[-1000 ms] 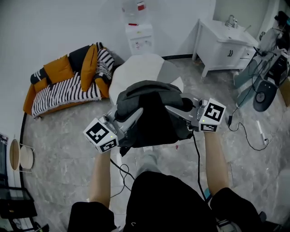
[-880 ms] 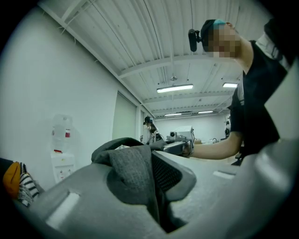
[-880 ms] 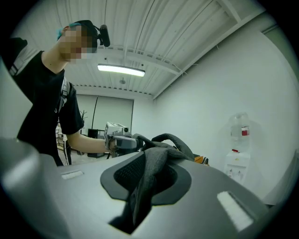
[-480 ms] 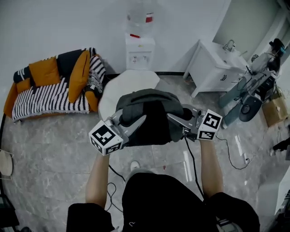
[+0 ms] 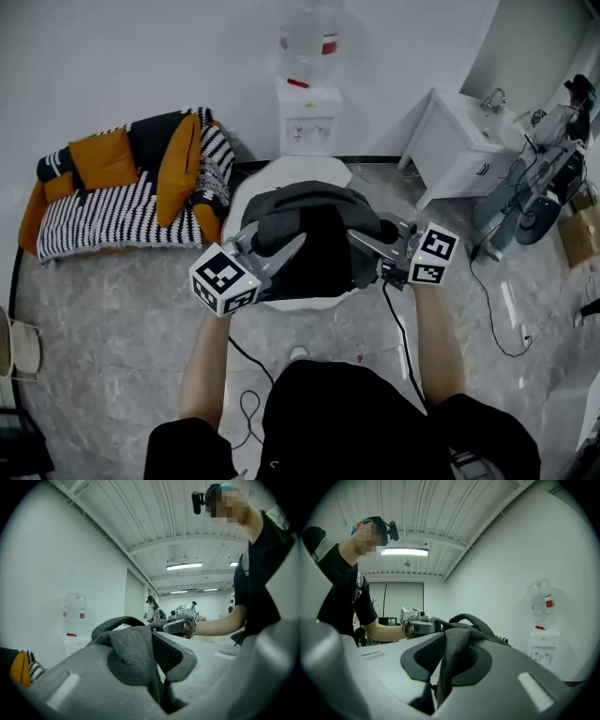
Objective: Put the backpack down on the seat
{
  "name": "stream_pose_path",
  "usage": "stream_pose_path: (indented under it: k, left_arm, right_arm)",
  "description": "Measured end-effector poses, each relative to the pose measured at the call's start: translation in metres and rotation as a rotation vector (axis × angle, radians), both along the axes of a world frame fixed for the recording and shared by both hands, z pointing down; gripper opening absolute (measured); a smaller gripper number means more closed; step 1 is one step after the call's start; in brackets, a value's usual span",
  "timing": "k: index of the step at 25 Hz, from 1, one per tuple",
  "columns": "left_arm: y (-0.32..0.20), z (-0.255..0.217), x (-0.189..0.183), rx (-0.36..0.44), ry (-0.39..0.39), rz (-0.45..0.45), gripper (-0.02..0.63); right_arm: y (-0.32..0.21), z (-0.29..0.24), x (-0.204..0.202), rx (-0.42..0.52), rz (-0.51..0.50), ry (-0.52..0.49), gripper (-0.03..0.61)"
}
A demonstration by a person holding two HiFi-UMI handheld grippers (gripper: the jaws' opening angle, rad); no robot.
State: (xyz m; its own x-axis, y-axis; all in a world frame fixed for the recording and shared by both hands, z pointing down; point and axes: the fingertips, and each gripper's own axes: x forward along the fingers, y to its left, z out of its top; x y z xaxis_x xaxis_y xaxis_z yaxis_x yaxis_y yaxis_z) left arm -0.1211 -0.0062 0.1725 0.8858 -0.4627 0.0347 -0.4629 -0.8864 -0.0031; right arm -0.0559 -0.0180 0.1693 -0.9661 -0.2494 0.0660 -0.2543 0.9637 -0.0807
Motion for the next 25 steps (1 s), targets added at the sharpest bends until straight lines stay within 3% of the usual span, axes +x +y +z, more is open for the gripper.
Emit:
stream_pose_path:
  k: [15, 25]
  left_arm:
    - [-0.029, 0.018, 0.004, -0.024, -0.003, 0.03, 0.024]
    - [-0.064, 0.033, 0.029, -0.096, 0.055, -0.004, 0.025]
  right_arm:
    - [-0.025, 0.018, 0.005, 0.033, 0.023, 0.023, 0.049]
    - [-0.058, 0.033, 0.029, -0.032, 0.042, 0.016, 0.049]
